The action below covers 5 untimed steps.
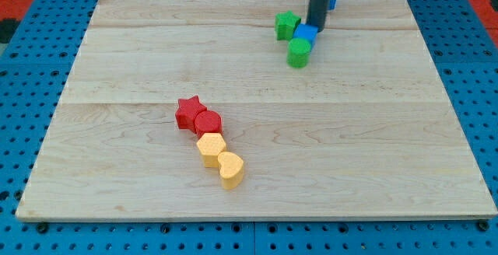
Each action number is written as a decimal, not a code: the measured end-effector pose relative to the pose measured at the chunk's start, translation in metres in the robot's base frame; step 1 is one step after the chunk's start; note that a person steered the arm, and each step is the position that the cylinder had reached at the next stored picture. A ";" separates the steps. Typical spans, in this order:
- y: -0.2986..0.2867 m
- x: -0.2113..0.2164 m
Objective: Push the cube towards the bottom center along with the green circle
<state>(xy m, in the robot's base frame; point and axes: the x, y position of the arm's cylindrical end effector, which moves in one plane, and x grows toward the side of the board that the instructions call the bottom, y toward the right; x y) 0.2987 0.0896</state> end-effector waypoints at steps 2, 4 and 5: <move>-0.056 0.059; -0.038 0.082; -0.035 0.107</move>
